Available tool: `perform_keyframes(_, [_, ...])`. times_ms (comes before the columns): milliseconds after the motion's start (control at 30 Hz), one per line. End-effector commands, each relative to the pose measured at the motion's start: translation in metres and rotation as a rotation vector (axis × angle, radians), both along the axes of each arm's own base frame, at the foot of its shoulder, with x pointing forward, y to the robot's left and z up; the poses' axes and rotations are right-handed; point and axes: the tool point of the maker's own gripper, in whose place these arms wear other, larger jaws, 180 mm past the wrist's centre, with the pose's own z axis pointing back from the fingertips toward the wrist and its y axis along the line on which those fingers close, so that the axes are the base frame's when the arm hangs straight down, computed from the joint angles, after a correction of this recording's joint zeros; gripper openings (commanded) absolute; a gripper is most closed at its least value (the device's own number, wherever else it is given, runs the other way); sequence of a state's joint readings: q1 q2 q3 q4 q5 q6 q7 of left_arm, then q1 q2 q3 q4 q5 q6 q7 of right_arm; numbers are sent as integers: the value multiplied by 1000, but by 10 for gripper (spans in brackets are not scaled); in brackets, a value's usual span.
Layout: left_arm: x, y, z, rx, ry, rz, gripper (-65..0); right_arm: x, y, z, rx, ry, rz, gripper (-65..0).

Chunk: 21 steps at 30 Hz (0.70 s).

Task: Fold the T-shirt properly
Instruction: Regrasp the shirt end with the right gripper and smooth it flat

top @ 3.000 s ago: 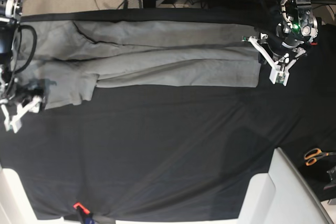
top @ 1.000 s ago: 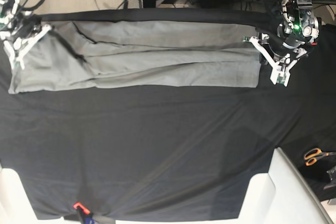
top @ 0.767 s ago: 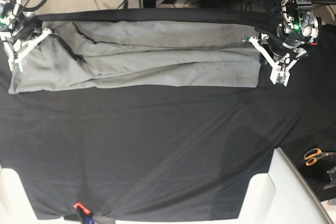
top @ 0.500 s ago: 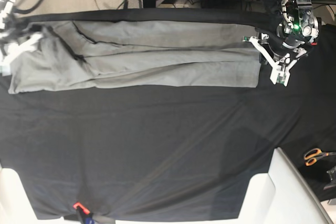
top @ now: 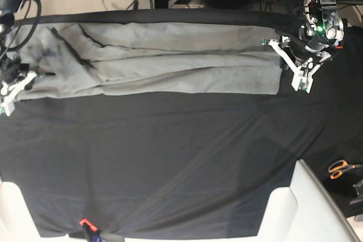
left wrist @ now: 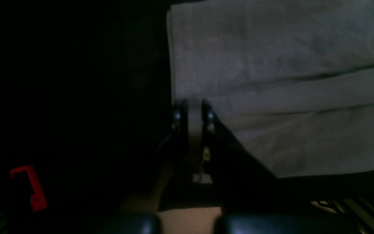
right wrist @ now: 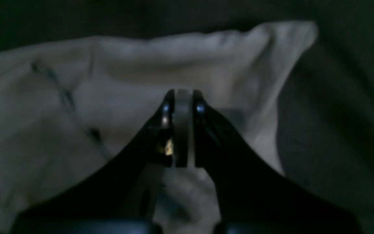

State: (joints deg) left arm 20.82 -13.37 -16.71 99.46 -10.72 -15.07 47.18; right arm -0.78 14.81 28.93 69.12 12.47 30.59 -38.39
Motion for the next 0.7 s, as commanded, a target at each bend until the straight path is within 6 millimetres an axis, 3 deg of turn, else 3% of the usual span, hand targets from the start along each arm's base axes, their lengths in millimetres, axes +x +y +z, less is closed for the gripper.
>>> perform_keyframes(0, [6, 5, 8, 14, -30, 0, -650, 16, -8, 12, -4, -61, -9, -641])
perform_keyframes(333, [6, 6, 8, 15, -29, 2, -650, 22, -57, -20, 46, -86, -190, -642])
perform_keyframes(667, [6, 4, 7, 12, -28, -2, -650, 46, -85, 8, -40, -344, -297, -642])
